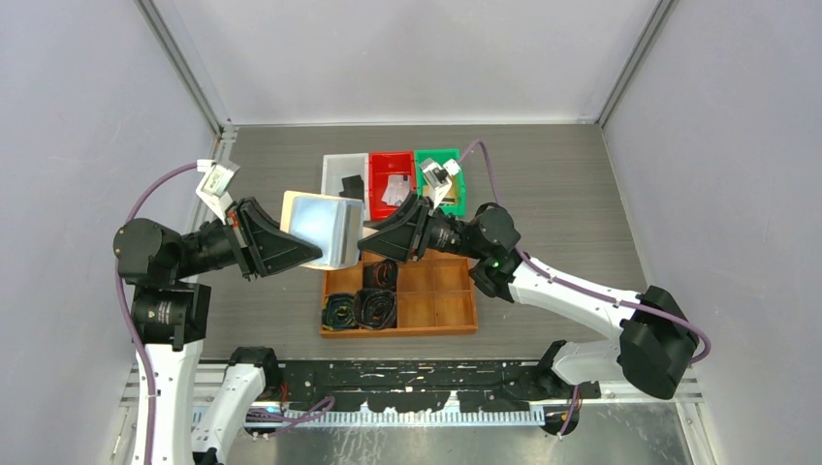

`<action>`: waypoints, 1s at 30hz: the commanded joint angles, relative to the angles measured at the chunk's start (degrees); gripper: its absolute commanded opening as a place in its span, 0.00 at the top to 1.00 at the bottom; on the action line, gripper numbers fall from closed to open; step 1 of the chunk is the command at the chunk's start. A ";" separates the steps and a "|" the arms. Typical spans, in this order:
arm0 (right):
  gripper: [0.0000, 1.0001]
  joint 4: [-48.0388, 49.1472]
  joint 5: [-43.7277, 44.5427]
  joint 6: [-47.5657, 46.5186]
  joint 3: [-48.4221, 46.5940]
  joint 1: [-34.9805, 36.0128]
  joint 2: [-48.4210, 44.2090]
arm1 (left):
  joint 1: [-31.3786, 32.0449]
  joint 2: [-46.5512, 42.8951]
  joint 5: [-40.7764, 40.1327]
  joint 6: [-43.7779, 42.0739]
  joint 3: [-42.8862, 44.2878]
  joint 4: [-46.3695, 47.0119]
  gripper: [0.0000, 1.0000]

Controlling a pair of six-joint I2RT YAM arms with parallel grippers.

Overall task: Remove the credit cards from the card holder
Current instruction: Remove the credit card from the card holder.

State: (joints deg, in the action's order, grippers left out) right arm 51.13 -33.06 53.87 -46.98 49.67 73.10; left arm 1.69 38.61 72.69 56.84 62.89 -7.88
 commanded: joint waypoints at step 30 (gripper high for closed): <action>0.37 28.47 2.46 11.06 -2.99 3.26 5.06 | 0.01 -0.27 0.79 0.39 2.42 4.03 1.00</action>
State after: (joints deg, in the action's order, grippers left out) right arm 65.89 -30.63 59.96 -48.42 52.45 77.67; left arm 1.72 38.61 73.17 57.08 63.55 -5.96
